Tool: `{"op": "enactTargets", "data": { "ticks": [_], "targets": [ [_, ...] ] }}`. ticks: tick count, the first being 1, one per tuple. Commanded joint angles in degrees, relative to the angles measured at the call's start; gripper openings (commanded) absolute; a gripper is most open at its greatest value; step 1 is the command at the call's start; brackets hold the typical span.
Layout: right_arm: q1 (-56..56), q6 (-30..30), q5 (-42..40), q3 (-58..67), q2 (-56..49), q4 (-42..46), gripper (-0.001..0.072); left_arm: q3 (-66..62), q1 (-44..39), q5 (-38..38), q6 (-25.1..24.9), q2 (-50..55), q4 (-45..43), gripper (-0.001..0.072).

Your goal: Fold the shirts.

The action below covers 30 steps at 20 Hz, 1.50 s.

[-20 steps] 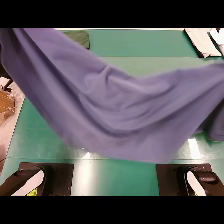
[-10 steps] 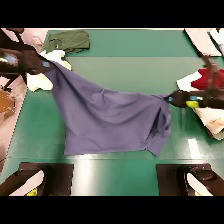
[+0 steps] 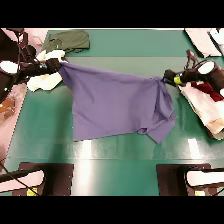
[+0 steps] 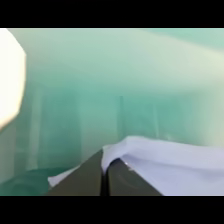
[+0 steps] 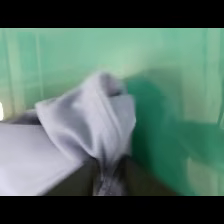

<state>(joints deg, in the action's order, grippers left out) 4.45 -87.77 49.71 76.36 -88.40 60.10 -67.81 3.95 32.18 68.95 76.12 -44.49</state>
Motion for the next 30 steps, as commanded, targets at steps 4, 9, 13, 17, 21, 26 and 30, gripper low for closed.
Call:
{"op": "enactTargets", "data": {
  "ticks": [4,9,13,17,21,26,30],
  "targets": [
    [4.90,6.10,5.07,8.81,1.49,-0.02,0.0287,-0.63,0.04,-8.92,0.79,3.39,-1.66,0.0032],
    [11.06,13.07,18.62,-9.20,13.51,-0.17,0.0502,-5.60,1.60,10.60,1.14,3.02,-2.84,0.0638],
    [19.96,15.87,21.59,-18.97,13.64,-6.21,0.0555,-5.16,7.43,30.25,1.77,-0.48,-2.91,0.0614],
    [22.99,18.34,22.25,-21.16,9.64,-6.64,0.0554,1.11,13.66,40.46,1.97,-5.75,-0.20,0.0612],
    [21.05,17.42,20.57,-18.69,4.33,-5.88,0.0553,7.80,14.38,43.34,2.12,-11.17,-0.11,0.0613],
    [20.15,15.82,21.46,-16.06,-0.24,-2.19,0.0547,14.21,14.38,43.43,1.95,-14.64,-0.07,0.0613],
    [15.26,16.90,23.63,-15.98,-0.90,-2.56,0.0490,15.63,14.38,44.57,1.51,-14.64,-0.09,0.0613]
  ]
}}
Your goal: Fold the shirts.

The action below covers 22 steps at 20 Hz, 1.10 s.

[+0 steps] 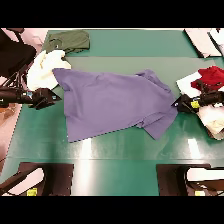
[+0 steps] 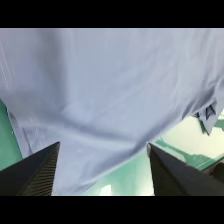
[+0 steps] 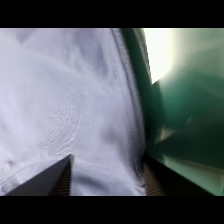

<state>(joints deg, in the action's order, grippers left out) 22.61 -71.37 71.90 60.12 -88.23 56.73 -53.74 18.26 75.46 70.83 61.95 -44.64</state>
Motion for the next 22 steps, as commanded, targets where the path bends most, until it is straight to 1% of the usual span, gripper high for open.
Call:
{"op": "enactTargets", "data": {
  "ticks": [1,3,4,5,7,11,13,16,18,20,22],
  "targets": [
    [-4.92,1.03,1.66,0.26,-1.07,-0.28,0.0423,2.16,0.07,1.86,-0.37,-0.48,0.04,0.0613],
    [-7.82,1.01,0.55,0.26,-0.55,-0.39,0.0173,4.57,0.07,3.78,-0.31,-0.48,-0.85,0.0613],
    [-8.52,1.01,-0.33,0.26,-0.11,-0.28,0.0074,6.34,0.07,4.76,0.52,-0.48,-2.23,0.0613],
    [-8.98,1.03,-1.05,0.26,0.48,-0.22,0.0025,8.50,0.07,5.53,1.79,-0.48,-4.04,0.0613],
    [-9.07,1.01,-1.44,0.26,2.12,-0.24,0.0024,12.74,0.07,6.03,4.39,-0.48,-6.75,0.0613],
    [-9.07,0.96,-2.47,0.26,7.26,-0.11,0.0024,18.80,0.07,6.27,4.61,-0.48,-10.78,0.0614],
    [-9.07,0.94,-2.71,0.26,8.72,-0.13,0.0024,21.94,0.07,5.99,3.61,-0.48,-9.77,0.0614],
    [-9.07,0.92,-1.33,0.26,8.92,-0.17,0.0024,25.46,0.07,-0.52,2.10,-0.48,-8.68,0.0614],
    [-9.07,0.92,-0.79,0.26,8.96,-0.33,0.0024,26.84,0.04,-5.11,0.59,-0.48,-6.47,0.0614],
    [-9.09,0.96,-0.76,0.26,9.05,-1.38,0.0024,27.85,-0.83,-7.28,-0.37,-0.46,-5.05,0.0613],
    [-9.09,0.98,-0.96,0.26,9.05,-2.95,0.0024,28.72,-4.72,-8.17,-0.26,-0.46,-4.42,0.0613]
  ]
}}
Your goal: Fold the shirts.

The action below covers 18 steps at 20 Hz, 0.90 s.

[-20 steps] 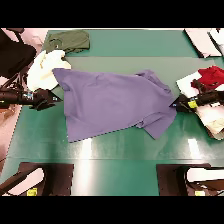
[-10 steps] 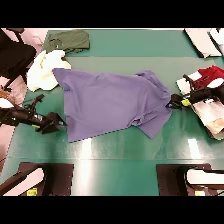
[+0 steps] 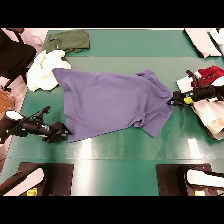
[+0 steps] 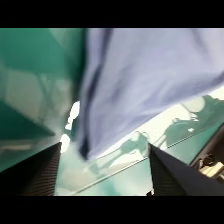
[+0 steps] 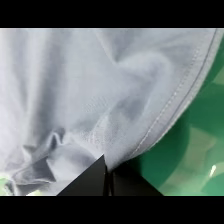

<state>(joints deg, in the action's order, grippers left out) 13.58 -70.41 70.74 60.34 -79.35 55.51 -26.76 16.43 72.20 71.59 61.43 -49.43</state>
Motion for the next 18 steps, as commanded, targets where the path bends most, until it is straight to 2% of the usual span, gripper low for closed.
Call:
{"op": "enactTargets", "data": {
  "ticks": [1,2,5,7,10,12,16,18],
  "targets": [
    [-0.11,0.00,0.17,0.04,0.17,-2.10,0.0024,2.14,-5.35,-5.64,-0.83,0.07,1.73,0.0613],
    [-0.13,0.00,0.26,0.04,0.26,-2.10,0.0024,2.16,-7.54,-6.80,0.13,0.07,2.43,0.0595],
    [-0.28,0.02,1.49,0.04,1.79,-1.90,0.0024,2.12,-10.62,-12.11,0.61,0.07,6.58,0.0202],
    [0.37,0.02,1.49,0.04,4.61,-1.90,0.0024,1.53,-10.62,-12.57,-0.11,0.04,10.14,0.0023],
    [3.41,0.00,4.35,0.04,10.34,-1.97,0.0024,-4.22,-10.62,-6.56,-0.02,-1.38,11.17,0.0022],
    [5.84,0.00,6.12,0.04,15.85,-2.03,0.0024,-10.45,-10.62,-3.82,1.57,-6.64,11.13,0.0021],
    [10.99,-0.17,3.91,0.04,30.86,-9.64,0.0023,-25.18,-10.62,-8.44,11.47,-20.61,5.03,0.0022],
    [13.00,0.04,0.28,0.07,37.86,-14.91,0.0024,-33.20,-10.62,-11.41,12.44,-23.74,4.20,0.0021]
  ]
}}
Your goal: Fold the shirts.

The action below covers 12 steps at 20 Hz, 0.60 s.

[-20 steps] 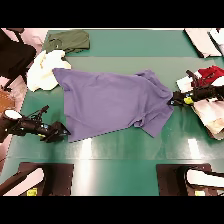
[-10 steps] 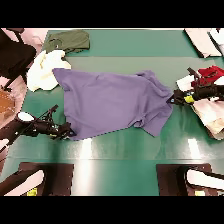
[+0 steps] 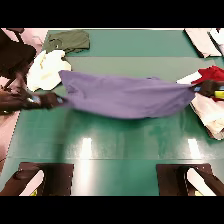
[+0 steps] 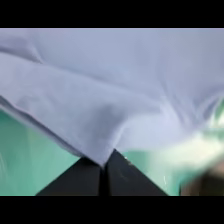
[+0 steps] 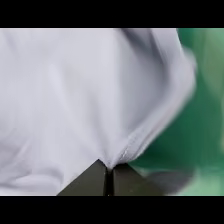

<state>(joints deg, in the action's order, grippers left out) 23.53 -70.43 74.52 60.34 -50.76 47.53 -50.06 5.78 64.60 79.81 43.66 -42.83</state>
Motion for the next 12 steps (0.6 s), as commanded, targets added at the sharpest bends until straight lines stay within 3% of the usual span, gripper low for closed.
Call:
{"op": "enactTargets", "data": {
  "ticks": [1,6,12],
  "targets": [
    [3.72,0.07,-4.70,0.46,12.26,-7.93,0.0024,-14.38,0.02,-3.67,4.20,-6.10,-2.58,0.0021],
    [4.96,-0.74,-5.49,11.80,21.20,-3.96,0.0024,-31.08,0.02,-2.21,3.98,-6.10,-5.25,0.0022],
    [4.68,-6.95,-0.04,30.40,24.74,9.29,0.0023,-45.86,0.02,12.68,5.95,-6.10,-8.87,0.0021]
  ]
}}
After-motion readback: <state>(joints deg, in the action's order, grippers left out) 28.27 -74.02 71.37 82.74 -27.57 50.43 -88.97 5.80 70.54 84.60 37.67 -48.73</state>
